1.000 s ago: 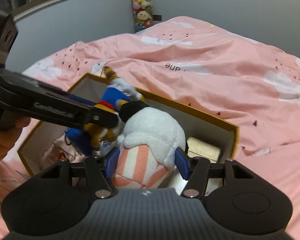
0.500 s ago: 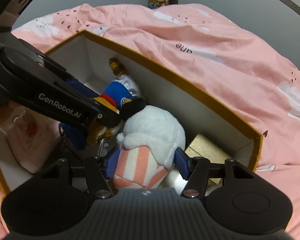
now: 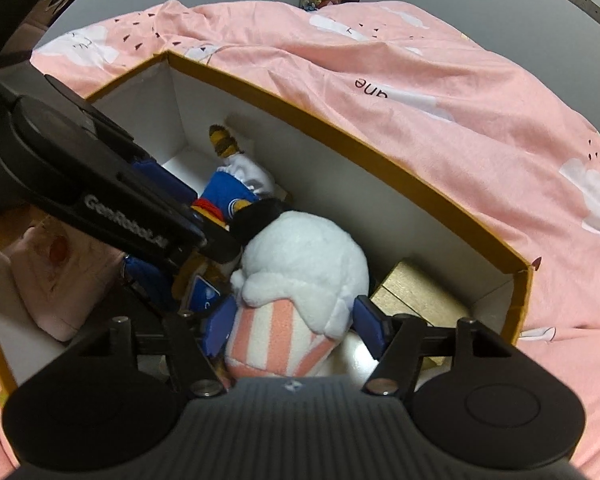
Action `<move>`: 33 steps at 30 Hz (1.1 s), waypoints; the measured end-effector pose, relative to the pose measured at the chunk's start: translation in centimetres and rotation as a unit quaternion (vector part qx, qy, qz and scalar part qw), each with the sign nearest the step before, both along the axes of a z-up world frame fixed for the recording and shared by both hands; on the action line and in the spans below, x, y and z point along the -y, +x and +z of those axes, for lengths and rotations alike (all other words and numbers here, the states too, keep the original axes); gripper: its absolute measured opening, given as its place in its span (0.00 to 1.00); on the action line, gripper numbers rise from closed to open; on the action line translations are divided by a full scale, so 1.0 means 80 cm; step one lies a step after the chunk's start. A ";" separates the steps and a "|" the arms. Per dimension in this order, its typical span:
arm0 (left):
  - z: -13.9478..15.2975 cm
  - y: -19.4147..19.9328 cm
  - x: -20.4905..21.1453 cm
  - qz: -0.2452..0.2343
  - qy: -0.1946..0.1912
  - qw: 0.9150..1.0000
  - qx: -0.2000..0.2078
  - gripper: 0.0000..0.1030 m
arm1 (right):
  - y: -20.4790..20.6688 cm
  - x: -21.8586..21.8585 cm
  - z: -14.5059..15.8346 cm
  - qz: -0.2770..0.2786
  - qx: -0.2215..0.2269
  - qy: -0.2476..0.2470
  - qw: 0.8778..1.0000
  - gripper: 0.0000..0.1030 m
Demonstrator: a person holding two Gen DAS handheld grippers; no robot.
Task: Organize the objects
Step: 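Lower both plushes into the shoebox and open both grippers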
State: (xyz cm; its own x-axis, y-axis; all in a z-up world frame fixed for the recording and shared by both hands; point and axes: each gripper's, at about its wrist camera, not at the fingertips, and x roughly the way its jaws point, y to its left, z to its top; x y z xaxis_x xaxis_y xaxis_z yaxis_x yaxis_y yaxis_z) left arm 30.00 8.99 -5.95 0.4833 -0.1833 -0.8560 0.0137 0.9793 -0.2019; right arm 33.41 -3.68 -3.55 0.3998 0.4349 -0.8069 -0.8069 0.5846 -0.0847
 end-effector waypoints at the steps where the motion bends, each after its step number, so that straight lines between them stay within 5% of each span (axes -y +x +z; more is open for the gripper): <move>1: 0.006 -0.004 -0.001 0.000 0.000 1.000 0.006 0.64 | -0.001 0.002 0.003 0.000 0.002 0.002 1.000 0.65; 5: 0.021 -0.017 0.001 -0.012 0.012 1.000 0.008 0.55 | -0.006 0.012 0.016 -0.006 -0.005 0.018 1.000 0.60; 9: 0.018 -0.025 0.004 -0.021 0.023 1.000 -0.002 0.40 | -0.010 0.020 0.021 -0.016 -0.029 0.027 0.999 0.37; 12: 0.008 -0.024 0.006 -0.023 0.024 0.999 -0.016 0.32 | -0.011 0.021 0.016 -0.038 -0.041 0.027 0.998 0.33; 24: -0.002 -0.024 0.010 -0.030 0.005 0.999 -0.020 0.24 | 0.013 0.023 0.002 -0.172 -0.108 0.100 0.974 0.26; 33: 0.004 -0.030 0.017 -0.033 0.021 0.999 -0.005 0.25 | 0.008 0.033 -0.009 -0.175 -0.132 0.089 0.972 0.27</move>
